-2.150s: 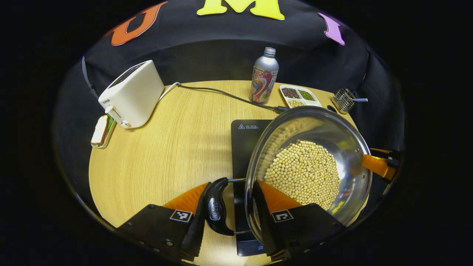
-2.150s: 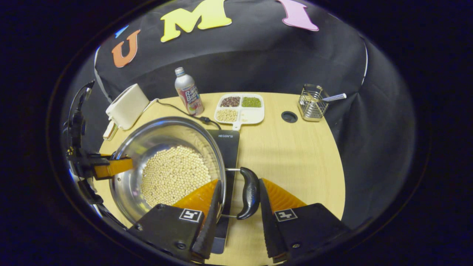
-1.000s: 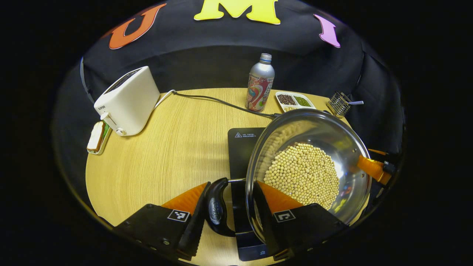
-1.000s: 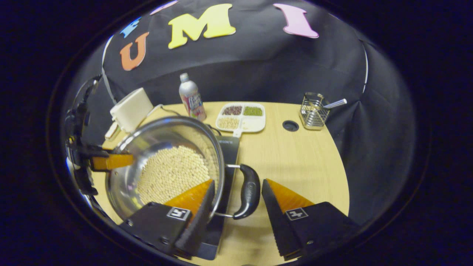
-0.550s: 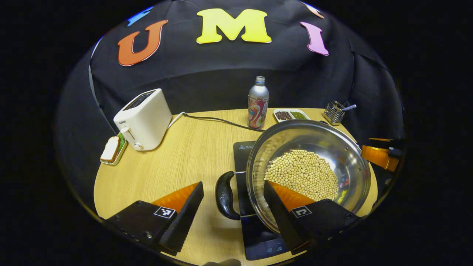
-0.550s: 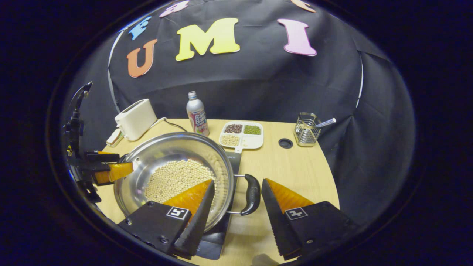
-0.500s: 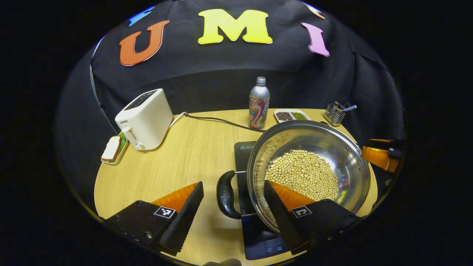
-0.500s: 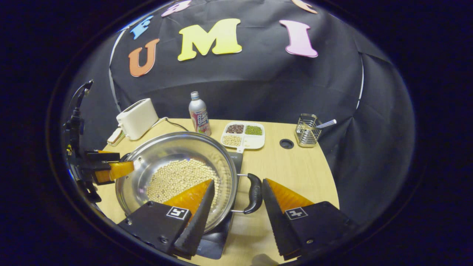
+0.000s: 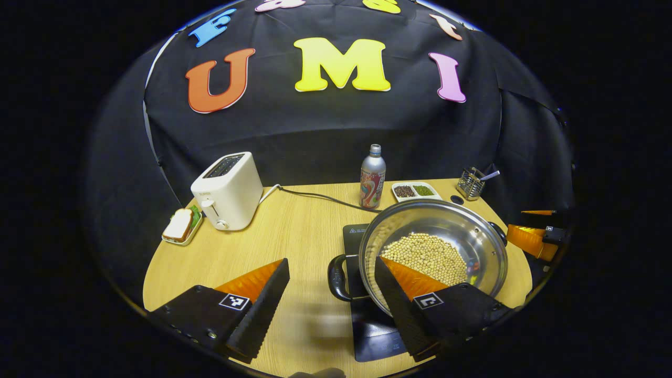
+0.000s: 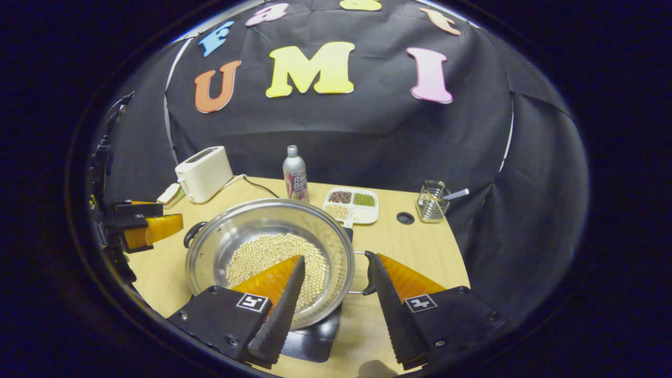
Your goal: First push the handle of the pot to place it horizontally, then grasp the pot with both hands and set it on the induction cooktop.
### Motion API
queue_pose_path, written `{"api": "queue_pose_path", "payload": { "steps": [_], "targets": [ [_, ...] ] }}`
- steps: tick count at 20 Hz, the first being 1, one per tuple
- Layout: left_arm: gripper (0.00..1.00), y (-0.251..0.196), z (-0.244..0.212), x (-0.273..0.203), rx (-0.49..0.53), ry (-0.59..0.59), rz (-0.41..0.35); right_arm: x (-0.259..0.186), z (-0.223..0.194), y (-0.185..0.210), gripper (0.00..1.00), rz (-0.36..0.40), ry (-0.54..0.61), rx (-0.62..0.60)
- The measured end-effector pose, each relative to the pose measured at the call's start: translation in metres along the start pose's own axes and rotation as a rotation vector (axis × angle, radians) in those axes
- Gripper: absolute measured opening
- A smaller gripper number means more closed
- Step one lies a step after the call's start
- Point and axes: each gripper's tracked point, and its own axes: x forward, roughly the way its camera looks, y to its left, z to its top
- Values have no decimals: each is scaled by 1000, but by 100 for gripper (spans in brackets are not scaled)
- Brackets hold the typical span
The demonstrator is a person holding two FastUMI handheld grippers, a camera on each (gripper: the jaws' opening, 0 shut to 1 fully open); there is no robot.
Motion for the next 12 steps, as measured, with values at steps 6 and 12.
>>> {"api": "queue_pose_path", "payload": {
  "steps": [6,12],
  "targets": [
    [97,24,42,-59,-14,-118,-4,-62,59,24,80,-23,-133,-34],
    [97,41,88,-136,2,-277,-22,-151,118,53,92,-47,-324,-64]
  ]
}}
